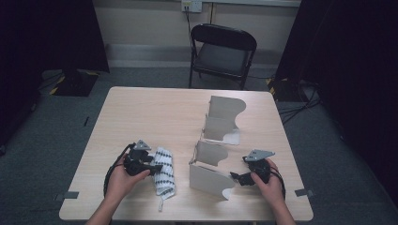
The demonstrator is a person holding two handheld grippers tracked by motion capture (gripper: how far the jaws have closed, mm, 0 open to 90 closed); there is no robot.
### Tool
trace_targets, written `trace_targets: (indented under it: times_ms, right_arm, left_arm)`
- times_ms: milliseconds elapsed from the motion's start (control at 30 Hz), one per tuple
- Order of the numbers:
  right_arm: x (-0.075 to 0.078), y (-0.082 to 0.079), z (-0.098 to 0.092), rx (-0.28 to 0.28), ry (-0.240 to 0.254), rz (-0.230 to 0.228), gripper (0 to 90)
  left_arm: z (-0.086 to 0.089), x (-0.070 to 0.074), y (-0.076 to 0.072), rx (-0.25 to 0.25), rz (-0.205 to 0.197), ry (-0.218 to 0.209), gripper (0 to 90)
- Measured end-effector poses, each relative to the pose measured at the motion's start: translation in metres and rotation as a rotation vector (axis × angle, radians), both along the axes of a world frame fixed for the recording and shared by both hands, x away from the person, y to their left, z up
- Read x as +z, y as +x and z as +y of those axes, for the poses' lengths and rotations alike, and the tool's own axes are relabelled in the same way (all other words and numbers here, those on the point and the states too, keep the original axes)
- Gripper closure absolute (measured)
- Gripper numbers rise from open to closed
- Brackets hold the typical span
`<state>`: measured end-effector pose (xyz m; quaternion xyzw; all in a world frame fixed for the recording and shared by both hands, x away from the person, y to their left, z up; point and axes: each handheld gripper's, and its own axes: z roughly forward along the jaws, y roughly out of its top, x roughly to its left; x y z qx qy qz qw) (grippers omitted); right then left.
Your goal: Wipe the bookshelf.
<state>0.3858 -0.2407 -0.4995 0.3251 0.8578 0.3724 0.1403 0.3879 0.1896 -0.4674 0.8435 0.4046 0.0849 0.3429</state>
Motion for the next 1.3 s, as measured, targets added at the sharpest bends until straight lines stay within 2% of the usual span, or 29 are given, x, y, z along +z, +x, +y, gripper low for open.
trace_targets:
  times_ms: [100, 167, 333, 467, 767, 833, 933, 1100, 1267, 1300]
  right_arm:
    - [0.000, 0.000, 0.000, 0.000, 0.000, 0.000, 12.5]
    - [0.000, 0.000, 0.000, 0.000, 0.000, 0.000, 12.5]
    - [0.000, 0.000, 0.000, 0.000, 0.000, 0.000, 12.5]
    - [0.000, 0.000, 0.000, 0.000, 0.000, 0.000, 12.5]
    - [0.000, 0.000, 0.000, 0.000, 0.000, 0.000, 12.5]
    - [0.000, 0.000, 0.000, 0.000, 0.000, 0.000, 12.5]
    - [0.000, 0.000, 0.000, 0.000, 0.001, 0.001, 12.5]
    - [0.000, 0.000, 0.000, 0.000, 0.000, 0.000, 12.5]
    - [0.000, 0.000, 0.000, 0.001, 0.000, 0.000, 12.5]
    - [0.000, 0.000, 0.000, 0.001, 0.000, 0.001, 12.5]
  left_arm:
    - [-0.006, -0.002, 0.011, -0.003, -0.016, 0.006, 37.5]
    - [-0.009, -0.003, 0.017, -0.006, -0.015, -0.008, 37.2]
    - [-0.017, -0.002, 0.022, -0.021, -0.029, 0.003, 36.6]
    - [-0.015, 0.005, 0.016, -0.020, -0.039, 0.007, 36.4]
    - [-0.007, 0.015, -0.005, -0.013, -0.023, 0.003, 37.3]
    - [-0.005, 0.015, -0.009, 0.006, -0.020, -0.018, 36.4]
    - [-0.004, 0.013, -0.013, 0.016, -0.028, -0.015, 35.9]
    - [-0.012, 0.008, -0.027, -0.011, -0.025, -0.025, 36.3]
    - [-0.015, 0.006, -0.035, -0.028, -0.008, -0.015, 40.4]
    - [-0.016, 0.005, -0.039, -0.032, -0.004, -0.030, 41.6]
